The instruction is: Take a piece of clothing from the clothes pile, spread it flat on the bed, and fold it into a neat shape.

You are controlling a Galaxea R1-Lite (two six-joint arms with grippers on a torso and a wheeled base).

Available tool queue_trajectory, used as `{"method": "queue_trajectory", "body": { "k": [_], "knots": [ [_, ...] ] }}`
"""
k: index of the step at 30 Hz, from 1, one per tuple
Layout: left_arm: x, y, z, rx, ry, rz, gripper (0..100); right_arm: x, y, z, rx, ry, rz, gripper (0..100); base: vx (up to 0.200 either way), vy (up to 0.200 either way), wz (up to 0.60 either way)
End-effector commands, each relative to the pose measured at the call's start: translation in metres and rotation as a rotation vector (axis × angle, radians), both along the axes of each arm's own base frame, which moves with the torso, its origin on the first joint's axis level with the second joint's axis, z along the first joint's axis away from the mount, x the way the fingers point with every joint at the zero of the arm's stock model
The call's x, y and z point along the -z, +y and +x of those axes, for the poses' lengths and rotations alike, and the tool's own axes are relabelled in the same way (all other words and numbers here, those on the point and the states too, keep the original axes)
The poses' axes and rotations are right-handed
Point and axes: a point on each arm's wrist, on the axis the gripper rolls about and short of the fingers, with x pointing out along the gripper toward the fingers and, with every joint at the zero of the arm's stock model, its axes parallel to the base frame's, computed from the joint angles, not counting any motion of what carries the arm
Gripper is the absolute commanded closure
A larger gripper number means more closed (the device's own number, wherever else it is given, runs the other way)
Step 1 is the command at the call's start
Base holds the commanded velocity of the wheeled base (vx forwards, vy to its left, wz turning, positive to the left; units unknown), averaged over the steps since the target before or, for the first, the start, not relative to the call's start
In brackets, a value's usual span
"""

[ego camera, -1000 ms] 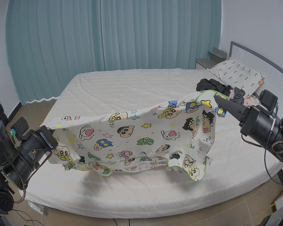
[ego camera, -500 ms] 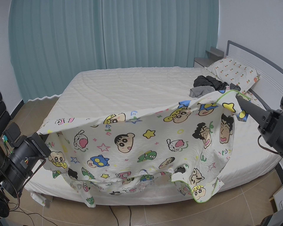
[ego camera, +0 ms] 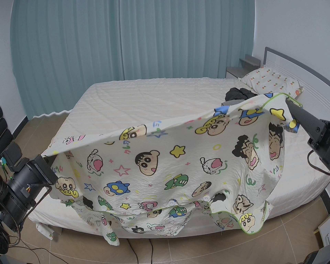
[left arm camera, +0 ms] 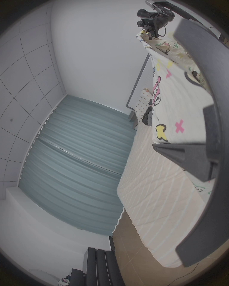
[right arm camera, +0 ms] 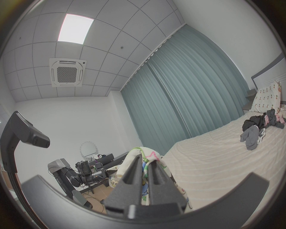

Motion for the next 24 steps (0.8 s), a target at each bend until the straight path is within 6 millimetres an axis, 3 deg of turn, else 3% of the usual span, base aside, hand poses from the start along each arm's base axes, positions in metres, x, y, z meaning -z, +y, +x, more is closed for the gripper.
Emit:
{"method": "queue_trajectory", "body": {
  "k": [1,9,12,19,24],
  "knots": [
    [0.000,-0.003,-0.017,0.078,0.029,0.010,100,0.011,0.000,-0.009,-0.041,0.054,-0.033,100,0.000,0.000,0.00],
    [-0.007,-0.001,-0.043,0.196,0.101,0.046,100,0.007,-0.009,-0.038,-0.171,0.102,-0.078,100,0.000,0.000,0.00],
    [-0.019,0.002,-0.050,0.223,0.105,-0.033,100,-0.003,-0.017,-0.051,-0.218,0.134,-0.034,100,0.000,0.000,0.00],
    [-0.032,0.000,-0.050,0.303,0.122,-0.147,100,-0.016,-0.020,-0.055,-0.247,0.115,0.007,100,0.000,0.000,0.00],
    [-0.030,0.000,-0.053,0.368,0.170,-0.161,100,-0.013,-0.018,-0.056,-0.276,0.132,-0.006,100,0.000,0.000,0.00]
  ]
}}
